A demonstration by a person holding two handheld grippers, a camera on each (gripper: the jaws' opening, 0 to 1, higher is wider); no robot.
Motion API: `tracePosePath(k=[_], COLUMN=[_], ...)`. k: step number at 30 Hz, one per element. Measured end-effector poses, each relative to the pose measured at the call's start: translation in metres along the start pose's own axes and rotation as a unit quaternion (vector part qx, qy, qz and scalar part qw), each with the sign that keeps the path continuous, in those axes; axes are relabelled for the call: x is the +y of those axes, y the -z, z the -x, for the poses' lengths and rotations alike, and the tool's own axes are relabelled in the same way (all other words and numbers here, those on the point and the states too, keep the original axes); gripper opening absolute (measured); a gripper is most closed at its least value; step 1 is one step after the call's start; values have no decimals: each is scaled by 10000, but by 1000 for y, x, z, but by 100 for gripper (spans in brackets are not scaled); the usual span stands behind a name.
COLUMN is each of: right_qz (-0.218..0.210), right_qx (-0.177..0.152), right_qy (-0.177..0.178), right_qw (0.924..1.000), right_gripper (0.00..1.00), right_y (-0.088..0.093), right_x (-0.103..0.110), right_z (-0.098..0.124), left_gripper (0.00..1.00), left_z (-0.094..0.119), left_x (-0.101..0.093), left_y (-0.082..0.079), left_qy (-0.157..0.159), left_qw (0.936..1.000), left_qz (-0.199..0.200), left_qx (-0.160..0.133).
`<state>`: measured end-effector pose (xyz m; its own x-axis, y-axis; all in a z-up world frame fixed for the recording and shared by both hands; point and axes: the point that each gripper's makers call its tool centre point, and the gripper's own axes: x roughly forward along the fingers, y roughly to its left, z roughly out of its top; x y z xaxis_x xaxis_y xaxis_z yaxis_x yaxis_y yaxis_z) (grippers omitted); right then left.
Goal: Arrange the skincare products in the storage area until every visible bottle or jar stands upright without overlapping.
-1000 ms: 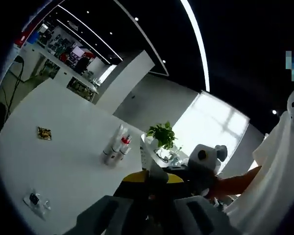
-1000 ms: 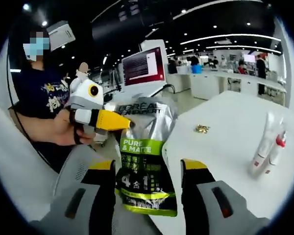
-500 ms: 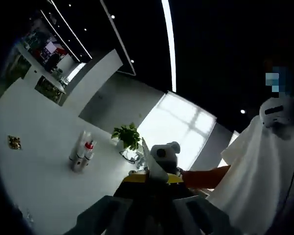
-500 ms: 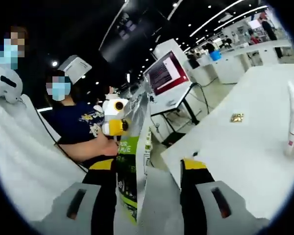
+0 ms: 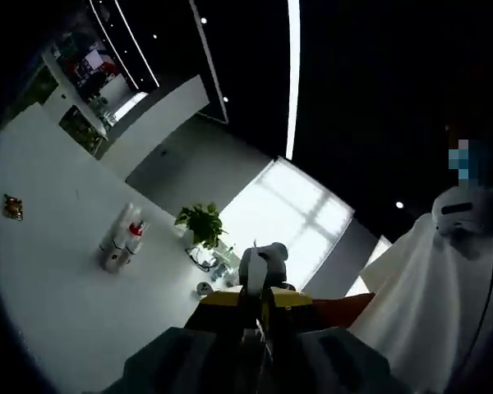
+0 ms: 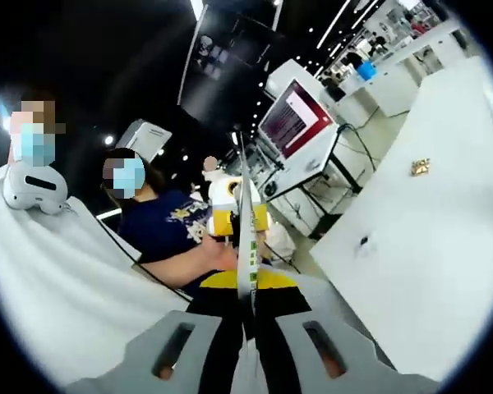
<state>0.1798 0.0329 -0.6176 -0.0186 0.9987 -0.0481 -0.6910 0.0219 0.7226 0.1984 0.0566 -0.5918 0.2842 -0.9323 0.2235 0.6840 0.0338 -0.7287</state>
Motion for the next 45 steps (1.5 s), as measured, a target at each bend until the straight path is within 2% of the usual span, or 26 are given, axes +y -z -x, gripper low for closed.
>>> tracePosePath(k=[3, 5, 7, 8, 9, 11, 17, 20, 22, 24, 26, 27, 29, 31, 32, 33, 34, 35, 37, 39, 41, 42, 43, 45], right_qz=[-57, -218, -290, -288, -283, -143, -330, -578, -555, -508, -451, -351, -324, -462, -515, -399, -348, -352, -418, -450, -501, -435, -413, -72], right_qx=[-114, -565, -817, -806, -775, -543, -769, -858, -939, -1010, -857, -658, -613, -676, -775, -814, -801, -823, -859, -808, -602, -672, -700, -716], right_qy=[11, -66, -136, -113, -108, 0, -62, -251, -241, -261, -198, -48, 28, 22, -241, -49, -12, -21, -97, -72, -110, -28, 61, 423], right_qw=[9999, 9981, 9961, 9963, 9965, 9984, 9965, 9943, 9937, 9932, 9951, 9972, 9976, 9966, 9954, 9959, 9962, 9960, 9954, 9957, 9969, 9968, 9967, 9965], right_gripper=[1, 1, 1, 1, 1, 1, 1, 1, 1, 2, 6, 7, 12, 8, 1, 1, 0, 0, 0, 0, 0, 0, 1, 4], right_y=[-1, -15, -25, -25, -24, -19, -25, -25, -25, -25, -20, -13, -12, -13, -17, -19, -19, -20, -22, -21, -15, -17, -19, -22], right_x=[0, 1, 2, 2, 3, 1, 0, 4, 3, 3, 0, -6, -9, -11, -3, -8, -8, -8, -7, -8, -8, -10, -13, -24], right_z=[0, 2, 6, 6, 5, 2, 4, 1, -1, -2, -7, -8, -10, -8, -6, -6, -6, -6, -7, -12, -17, -17, -17, -18], left_gripper=[13, 15, 18, 17, 16, 10, 2, 1, 1, 1, 1, 1, 1, 1, 1, 1, 2, 3, 8, 11, 3, 3, 2, 2], left_z=[-1, -1, -5, -6, -8, -7, 3, 3, 4, 6, 9, 11, 13, 15, 14, 13, 12, 12, 9, 5, 3, 4, 5, 6], left_x=[3, 7, 9, 8, 9, 4, 3, -4, -4, -2, 1, 2, 3, 5, 8, 6, 8, 8, 3, 8, 14, 14, 21, 30], left_y=[7, 23, 32, 35, 36, 34, 23, 23, 21, 19, 17, 14, 4, 1, 2, 0, -1, -2, -6, -4, 5, -1, -2, -4], left_qy=[-75, -151, -221, -219, -231, -13, 23, 126, 109, 119, 88, 91, 105, 90, -13, 44, -18, -32, 157, 87, -131, -60, -237, -477], left_qw=[9999, 9987, 9978, 9975, 9977, 9983, 9992, 9990, 9993, 9989, 9989, 9987, 9983, 9980, 9980, 9981, 9979, 9979, 9956, 9960, 9987, 9981, 9964, 9964], left_qz=[-46, 81, 65, 50, 31, 136, 252, 296, 238, 392, 446, 509, 545, 578, 598, 546, 545, 535, 798, 777, 463, 542, 760, 645], left_qx=[126, 483, 617, 669, 636, 563, 296, 308, 273, 219, 115, 44, -197, -237, -214, -265, -338, -365, -471, -429, -171, -296, -297, -278])
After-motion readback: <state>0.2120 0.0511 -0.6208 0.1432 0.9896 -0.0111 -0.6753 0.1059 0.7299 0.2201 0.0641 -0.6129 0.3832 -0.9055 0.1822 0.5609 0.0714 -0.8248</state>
